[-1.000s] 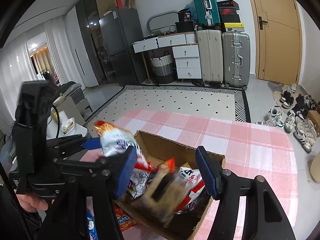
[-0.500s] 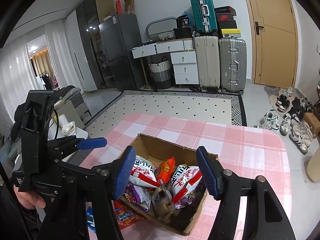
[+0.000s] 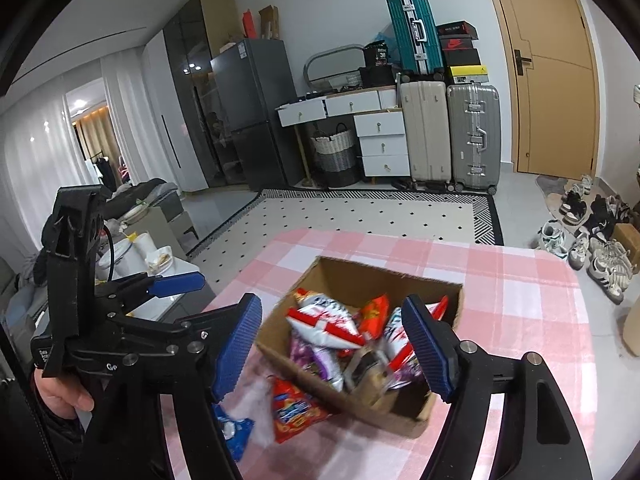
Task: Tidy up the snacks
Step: 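Withdraw both tools from the box toward the blue Oreo pack and red bag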
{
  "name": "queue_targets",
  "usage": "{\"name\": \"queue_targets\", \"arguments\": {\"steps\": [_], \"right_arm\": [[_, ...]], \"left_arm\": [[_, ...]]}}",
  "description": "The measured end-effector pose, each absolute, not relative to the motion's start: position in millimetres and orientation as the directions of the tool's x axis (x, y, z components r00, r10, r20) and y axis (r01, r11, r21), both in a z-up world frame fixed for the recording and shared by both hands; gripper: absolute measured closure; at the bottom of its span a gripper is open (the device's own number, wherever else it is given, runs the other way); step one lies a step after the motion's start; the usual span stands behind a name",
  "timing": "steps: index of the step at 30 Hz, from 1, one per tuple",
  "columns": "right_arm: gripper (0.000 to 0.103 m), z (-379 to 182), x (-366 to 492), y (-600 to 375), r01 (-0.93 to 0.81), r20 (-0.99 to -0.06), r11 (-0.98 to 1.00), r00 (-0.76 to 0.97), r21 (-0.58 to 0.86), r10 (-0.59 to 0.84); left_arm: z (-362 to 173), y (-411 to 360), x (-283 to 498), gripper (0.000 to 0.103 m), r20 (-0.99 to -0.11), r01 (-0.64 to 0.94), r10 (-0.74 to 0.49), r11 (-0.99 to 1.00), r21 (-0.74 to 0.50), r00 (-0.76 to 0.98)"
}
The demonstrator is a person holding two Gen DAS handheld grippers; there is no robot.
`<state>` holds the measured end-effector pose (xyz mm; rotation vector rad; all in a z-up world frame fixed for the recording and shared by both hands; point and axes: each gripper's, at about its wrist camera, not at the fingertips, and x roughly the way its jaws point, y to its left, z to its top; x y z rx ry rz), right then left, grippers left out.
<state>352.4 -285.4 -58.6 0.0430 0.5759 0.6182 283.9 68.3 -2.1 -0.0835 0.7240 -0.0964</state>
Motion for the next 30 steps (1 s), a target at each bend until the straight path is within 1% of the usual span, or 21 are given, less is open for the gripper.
{"name": "queue_targets", "arguments": {"steps": [3, 6, 7, 15, 19, 22, 24, 26, 30], "right_arm": [[0.029, -66.1, 337.9, -280.9, -0.543, -0.491, 0.812, 0.660, 0.212, 0.569], [0.028, -73.9, 323.9, -278.3, -0.547, -0.481, 0.807, 0.659, 0.222, 0.578], [0.025, -76.7, 320.0, -278.0, -0.548, -0.479, 0.806, 0.658, 0.225, 0.581], [0.024, -100.3, 293.2, -279.5, -0.551, -0.479, 0.796, 0.644, 0.250, 0.597], [0.021, -113.3, 276.6, -283.5, -0.544, -0.477, 0.795, 0.643, 0.267, 0.600], [0.020, -123.5, 266.9, -287.3, -0.534, -0.488, 0.801, 0.642, 0.269, 0.592], [0.017, -131.0, 262.1, -289.5, -0.529, -0.498, 0.802, 0.635, 0.276, 0.590], [0.010, -137.8, 256.1, -290.8, -0.520, -0.505, 0.808, 0.637, 0.276, 0.582], [0.006, -148.7, 245.2, -293.7, -0.520, -0.506, 0.807, 0.635, 0.279, 0.584]], "left_arm": [[-3.7, 73.8, 262.2, 0.013, -0.643, 0.033, -0.096, 0.994, -0.109, 0.759], [-8.5, 79.4, 242.9, 0.006, -0.634, 0.023, -0.094, 0.993, -0.120, 0.767], [-9.5, 79.9, 237.1, 0.004, -0.631, 0.019, -0.089, 0.993, -0.117, 0.771], [-27.8, 78.2, 190.5, 0.001, -0.621, -0.001, -0.077, 0.992, -0.124, 0.780], [-44.4, 78.3, 174.1, 0.001, -0.640, -0.020, -0.064, 0.992, -0.124, 0.766], [-59.8, 79.9, 169.8, 0.001, -0.662, -0.035, -0.052, 0.992, -0.118, 0.748], [-68.2, 81.7, 166.5, 0.001, -0.675, -0.044, -0.055, 0.991, -0.129, 0.736], [-74.9, 83.7, 162.5, 0.001, -0.680, -0.050, -0.059, 0.989, -0.140, 0.731], [-85.4, 82.4, 158.3, 0.001, -0.688, -0.055, -0.048, 0.990, -0.127, 0.724]]}}
